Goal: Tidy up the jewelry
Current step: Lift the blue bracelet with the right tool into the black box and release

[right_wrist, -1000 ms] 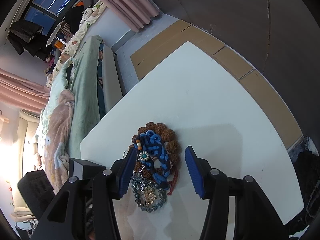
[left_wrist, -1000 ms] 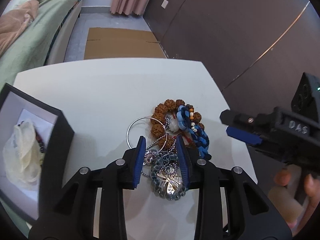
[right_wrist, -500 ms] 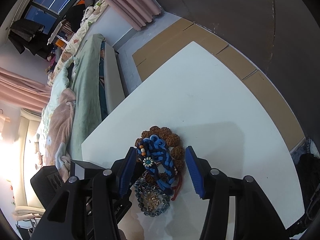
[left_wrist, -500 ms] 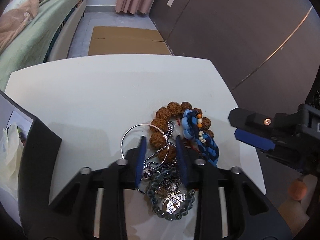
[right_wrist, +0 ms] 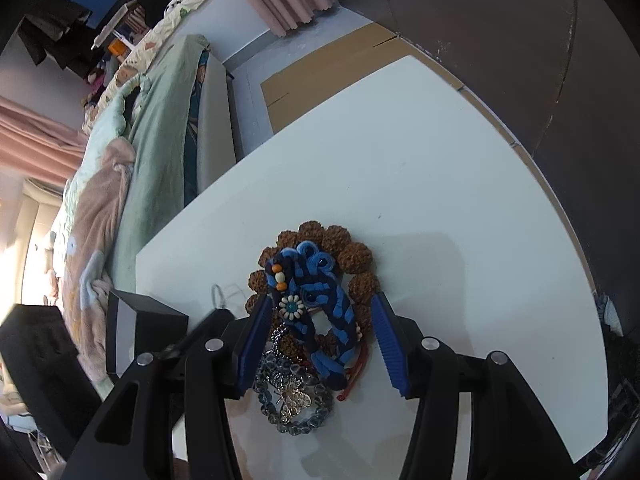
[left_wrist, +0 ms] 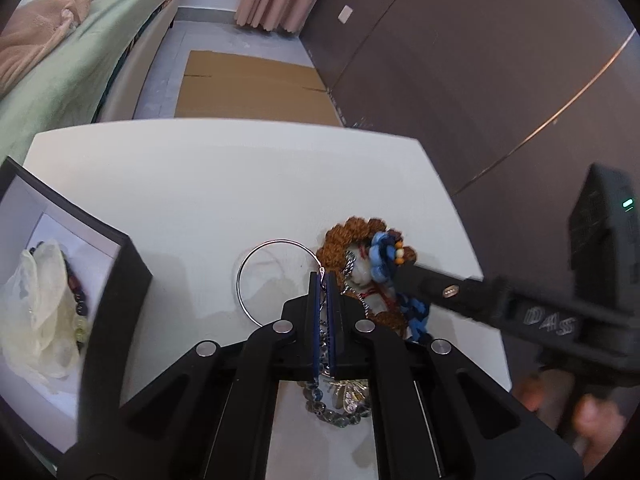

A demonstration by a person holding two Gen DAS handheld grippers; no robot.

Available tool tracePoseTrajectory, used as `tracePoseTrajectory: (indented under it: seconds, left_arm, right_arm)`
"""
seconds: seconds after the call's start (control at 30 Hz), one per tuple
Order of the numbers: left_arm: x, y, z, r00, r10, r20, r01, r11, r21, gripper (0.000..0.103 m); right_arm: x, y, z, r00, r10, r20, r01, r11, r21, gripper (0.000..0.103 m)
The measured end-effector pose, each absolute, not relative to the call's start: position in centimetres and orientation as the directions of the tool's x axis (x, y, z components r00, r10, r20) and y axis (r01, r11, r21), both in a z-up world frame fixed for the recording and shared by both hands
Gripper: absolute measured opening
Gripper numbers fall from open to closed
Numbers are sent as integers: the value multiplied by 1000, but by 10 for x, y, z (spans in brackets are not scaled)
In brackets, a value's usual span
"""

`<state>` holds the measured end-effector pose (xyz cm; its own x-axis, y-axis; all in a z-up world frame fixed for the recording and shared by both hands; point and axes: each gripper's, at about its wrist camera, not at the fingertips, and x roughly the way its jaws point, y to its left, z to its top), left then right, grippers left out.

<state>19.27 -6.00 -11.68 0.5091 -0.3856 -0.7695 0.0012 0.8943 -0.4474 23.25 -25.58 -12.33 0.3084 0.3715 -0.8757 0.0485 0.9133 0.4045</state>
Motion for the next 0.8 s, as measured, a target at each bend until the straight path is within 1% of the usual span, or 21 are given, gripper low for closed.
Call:
tracePoseTrajectory:
  seconds: [0.07,0.13,0.2,0.3,0.37,0.7,0.8]
  left_arm:
    - [191,-54,-112,518,-399,-757,-1,884,-467,4]
    - [189,-50,-108,526,-405,-748,0,879,-477,4]
    - [186,-47,-102,539,-408,-737,1,875,-483,4]
    - [180,-42,-93,560,-409,-721,6,872,-490,4]
    - [176,-38,-87,573,-407,-711,9,871,-492,4]
    - [157,-9,-68,628,-389,-675,-4,865,-502,4]
    - [151,2,-62,646,-376,-665,-13,865,-502,4]
  right_arm:
    - [233,-251,-125,308,349,-885,42,924,379,52]
    - [232,-249,-126,310,326,-893,38,934,354,49]
    - [231,-250,-127,310,305,-901,40,942,333,35]
    - [229,-254,-128,312,299,-902,45,944,328,23]
    - [228,-257,-128,315,300,-900,43,943,330,20]
    - [210,-274,-107,376,349,-858,48,918,394,16]
    - [204,-281,-99,410,394,-823,55,890,453,16]
